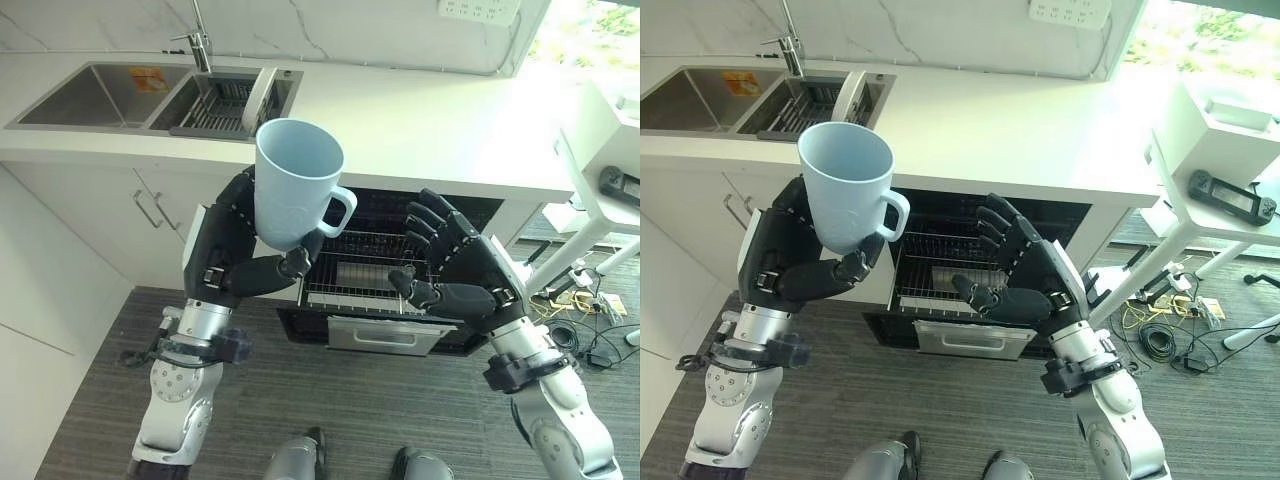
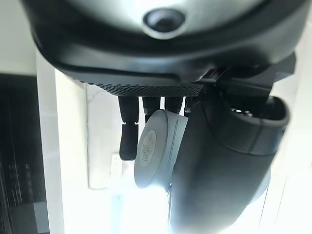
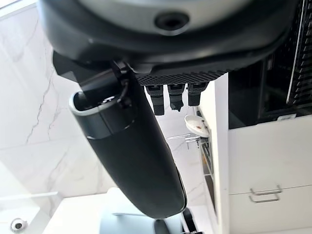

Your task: Place the dishes in the dishwasher.

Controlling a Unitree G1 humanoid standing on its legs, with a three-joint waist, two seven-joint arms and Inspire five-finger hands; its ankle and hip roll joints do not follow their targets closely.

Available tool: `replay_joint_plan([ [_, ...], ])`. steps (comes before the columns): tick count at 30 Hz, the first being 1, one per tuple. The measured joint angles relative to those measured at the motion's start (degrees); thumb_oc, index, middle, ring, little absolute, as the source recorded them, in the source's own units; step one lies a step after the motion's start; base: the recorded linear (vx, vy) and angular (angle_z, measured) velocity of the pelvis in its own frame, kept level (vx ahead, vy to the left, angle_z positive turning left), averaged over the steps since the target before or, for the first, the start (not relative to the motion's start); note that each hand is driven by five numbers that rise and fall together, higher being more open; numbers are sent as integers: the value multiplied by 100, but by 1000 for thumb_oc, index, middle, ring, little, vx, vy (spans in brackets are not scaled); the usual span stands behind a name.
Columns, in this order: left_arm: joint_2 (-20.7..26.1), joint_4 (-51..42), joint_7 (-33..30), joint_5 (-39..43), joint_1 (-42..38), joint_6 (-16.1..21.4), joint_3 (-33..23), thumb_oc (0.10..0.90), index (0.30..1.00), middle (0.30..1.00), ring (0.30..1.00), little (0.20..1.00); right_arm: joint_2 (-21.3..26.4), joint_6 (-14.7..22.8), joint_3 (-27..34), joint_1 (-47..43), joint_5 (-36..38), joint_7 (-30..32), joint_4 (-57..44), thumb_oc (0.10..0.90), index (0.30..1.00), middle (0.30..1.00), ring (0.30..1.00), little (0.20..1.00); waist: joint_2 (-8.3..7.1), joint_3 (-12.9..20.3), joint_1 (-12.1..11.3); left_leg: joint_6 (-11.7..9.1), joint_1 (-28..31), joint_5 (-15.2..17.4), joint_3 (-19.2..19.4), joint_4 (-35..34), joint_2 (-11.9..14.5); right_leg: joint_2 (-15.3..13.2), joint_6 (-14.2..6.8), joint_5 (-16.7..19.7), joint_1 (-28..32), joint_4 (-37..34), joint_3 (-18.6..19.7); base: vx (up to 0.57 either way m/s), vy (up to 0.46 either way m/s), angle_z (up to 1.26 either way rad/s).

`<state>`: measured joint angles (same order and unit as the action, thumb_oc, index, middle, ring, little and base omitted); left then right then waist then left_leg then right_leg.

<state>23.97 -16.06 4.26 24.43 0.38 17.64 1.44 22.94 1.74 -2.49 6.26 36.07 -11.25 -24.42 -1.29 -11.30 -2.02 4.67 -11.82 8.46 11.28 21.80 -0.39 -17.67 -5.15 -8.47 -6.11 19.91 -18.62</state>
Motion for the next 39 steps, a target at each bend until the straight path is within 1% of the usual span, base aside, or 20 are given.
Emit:
replay_joint_plan([
  [4, 28, 181, 0, -153, -22, 14, -8, 400, 300, 300, 300, 300, -67, 47, -177, -13, 5, -20, 93, 800, 900, 900, 900, 900, 38, -26, -7, 254, 210, 46, 44, -121, -4, 448, -117, 180, 294, 619, 201, 131, 8, -13],
  [6, 87, 306, 4, -288, -59, 11, 14, 400, 300, 300, 300, 300, -67, 171, -234, -10, 6, -17, 308, 800, 900, 900, 900, 900, 7, -65, 0, 323, 199, -47, 76, -256, -89, 467, -135, 111, 281, -21, 249, 73, -253, -8],
  [7, 88, 318, 3, -290, -97, 12, 16, 400, 300, 300, 300, 300, -72, 196, -241, -16, 7, -11, 413, 800, 900, 900, 900, 900, -42, -118, -18, 67, 196, -60, 113, -362, -191, 372, -122, 121, 114, -122, 268, 123, -319, 0],
  [8, 194, 406, -11, -295, -247, 111, -13, 400, 300, 300, 300, 300, -204, 219, -275, -71, 12, -10, 479, 800, 900, 900, 900, 900, -369, -294, -11, -583, -124, 381, 110, 427, -236, -17, -280, 192, -261, 16, 643, 205, -406, -19],
  [9, 331, 453, -48, -340, -435, 150, -74, 400, 300, 300, 300, 300, -136, 324, -262, -193, 9, -30, 433, 800, 900, 900, 900, 900, -258, -372, 11, -202, -424, 1126, -580, 1453, 331, -340, -883, 244, -753, 327, 1213, 307, -558, -32],
  [10, 282, 519, -124, -400, -514, 105, -139, 400, 300, 300, 300, 300, -273, 269, -313, -200, -1, -34, 479, 800, 900, 900, 900, 900, -330, -571, -41, -322, -500, 1160, -641, 1699, 284, -607, -906, 280, -1057, 250, 1428, 256, -459, -27],
  [12, 244, 477, -173, -514, -313, 77, -54, 400, 300, 300, 300, 300, -188, 57, -353, -112, -7, -91, 422, 800, 900, 900, 900, 900, -345, -620, -25, -266, -389, 771, -765, 1229, 439, -539, -871, 485, -1015, -181, 946, 283, -563, 16],
  [14, 188, 389, -200, -458, -147, 73, -136, 400, 300, 300, 300, 300, -205, 47, -355, -126, -3, -91, 445, 800, 900, 900, 900, 900, -508, -611, -167, -667, -95, 746, -874, 931, 399, -332, -665, 629, -586, -173, 596, 395, -771, 19],
  [15, 81, 19, -280, -355, 207, 66, -241, 400, 300, 300, 300, 300, -177, -30, -327, -115, -3, -74, 307, 800, 900, 900, 900, 900, -356, -697, -236, -792, 71, 679, -941, 714, 714, -49, -463, 597, -556, -51, 394, 331, -578, 12],
  [17, 62, -292, -306, -209, 527, 69, -320, 400, 300, 300, 300, 300, 9, -101, -310, -60, 51, -101, 62, 800, 900, 900, 900, 900, -298, -692, -179, -1139, 513, 257, -1077, -101, 1073, 379, -196, 434, -382, 144, 234, 260, -431, 27],
  [20, 103, -377, -428, -217, 468, 71, -240, 400, 300, 300, 300, 300, 246, -107, -75, -215, 186, -117, 24, 800, 900, 900, 900, 900, -312, -666, 6, -547, 899, -677, -593, -899, 1330, 585, 268, -102, -354, 531, -8, 193, -332, 39],
  [21, 115, -348, -517, -217, 390, 66, -39, 400, 300, 300, 300, 300, 401, -117, 28, -216, 291, -117, 71, 800, 900, 900, 900, 900, -347, -662, 13, -612, 844, -1018, -532, -794, 1321, 539, 350, -199, -344, 571, 25, 18, -57, 9],
  [24, 24, -335, -471, -230, 299, 78, 258, 400, 300, 300, 300, 300, 441, -120, 205, -294, 290, 127, 129, 800, 900, 900, 900, 900, -297, -636, 33, -978, 269, -463, -257, -375, 1111, 659, 469, -183, -275, 515, 57, 11, 33, -12],
  [27, -26, -189, -631, -293, 258, 257, 334, 400, 300, 300, 300, 300, 424, -118, 37, -240, 280, 196, 205, 800, 900, 900, 900, 900, -60, -518, 209, -807, -14, -583, -145, -280, 1122, 1015, 479, -216, 8, 400, -251, 36, 107, -30],
  [30, -23, 277, -798, -502, -172, 408, 405, 400, 300, 300, 300, 300, 448, -125, 17, -181, 294, 199, 222, 800, 900, 900, 900, 900, 124, -331, 365, -892, -7, -499, -334, 55, 1107, 971, 624, -242, 41, 204, -531, 96, 114, -42],
  [31, -27, 496, -813, -586, -388, 408, 541, 400, 300, 300, 300, 300, 439, -131, 30, -54, 295, 198, 221, 800, 900, 900, 900, 900, 153, -196, 558, -868, 94, -438, -212, 71, 1142, 880, 596, -258, 41, 257, -629, 133, 104, 32],
  [32, -37, 553, -812, -773, -449, 411, 576, 400, 300, 300, 300, 300, 389, -217, 23, -23, 294, 172, 222, 800, 900, 900, 900, 900, 127, -131, 645, -1028, 287, -120, -164, -139, 1092, 745, 457, -281, -2, 431, -612, 122, 97, 41],
  [35, -13, 905, -883, -806, -470, 434, 560, 400, 300, 300, 300, 300, 43, -372, -118, 19, 359, 74, 236, 800, 900, 900, 900, 900, -194, 62, 631, -816, 317, -110, -195, -209, 669, 357, 237, -223, -75, 607, -424, 62, 44, 31],
  [38, 37, 1141, -1049, -962, -383, 434, 537, 400, 300, 300, 300, 300, -96, -462, -273, -89, 470, -75, 248, 800, 900, 900, 900, 900, -241, 92, 429, -615, 396, -103, -245, -210, 570, 222, -38, -245, -152, 627, -34, 37, 8, 17],
  [39, 125, 1234, -1113, -1050, -372, 436, 532, 400, 300, 300, 300, 300, -96, -466, -413, -171, 470, -141, 256, 800, 900, 900, 900, 900, -261, 103, 392, -603, 398, -96, -251, -185, 568, 105, -182, -130, -132, 174, 94, 40, -10, 3],
])
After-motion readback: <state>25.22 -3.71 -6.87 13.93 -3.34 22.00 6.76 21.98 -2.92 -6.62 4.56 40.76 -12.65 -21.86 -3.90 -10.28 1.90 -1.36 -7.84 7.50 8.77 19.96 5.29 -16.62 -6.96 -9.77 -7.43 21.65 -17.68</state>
